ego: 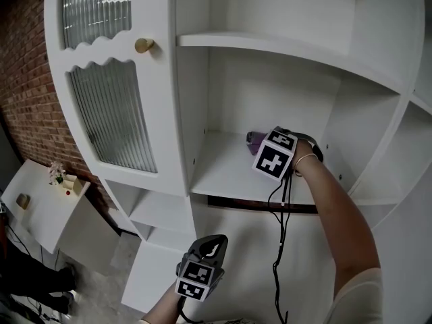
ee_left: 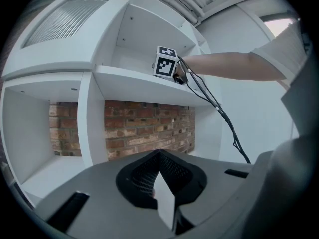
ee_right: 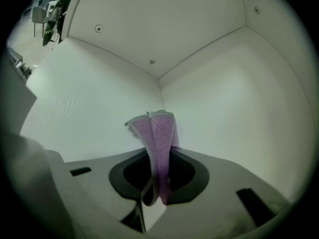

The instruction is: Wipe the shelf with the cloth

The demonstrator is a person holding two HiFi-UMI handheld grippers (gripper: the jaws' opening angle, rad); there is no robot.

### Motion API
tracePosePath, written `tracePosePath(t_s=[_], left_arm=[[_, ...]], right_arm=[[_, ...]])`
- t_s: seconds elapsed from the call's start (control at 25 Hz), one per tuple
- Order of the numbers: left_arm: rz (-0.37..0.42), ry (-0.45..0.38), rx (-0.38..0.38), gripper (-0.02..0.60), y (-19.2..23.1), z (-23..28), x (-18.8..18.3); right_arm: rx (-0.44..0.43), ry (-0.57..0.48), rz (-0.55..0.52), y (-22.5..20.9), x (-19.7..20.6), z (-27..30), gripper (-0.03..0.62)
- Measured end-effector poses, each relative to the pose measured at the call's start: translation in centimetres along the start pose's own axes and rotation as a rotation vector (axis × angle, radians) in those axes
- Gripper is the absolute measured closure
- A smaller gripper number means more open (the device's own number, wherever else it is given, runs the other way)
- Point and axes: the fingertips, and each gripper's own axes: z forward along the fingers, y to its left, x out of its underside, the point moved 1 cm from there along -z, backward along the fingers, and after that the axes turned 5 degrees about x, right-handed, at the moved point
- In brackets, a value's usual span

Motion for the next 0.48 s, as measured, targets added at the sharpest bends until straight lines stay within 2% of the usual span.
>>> tracePosePath(t_s=[0.48], left_arm=[[0.045,-0.031,-0.005,0.568,-2.0,-2.0,-1.2]], right_arm=[[-0.087,-0.013,-0.065,4.0,-0.1,-5.7,0.526]])
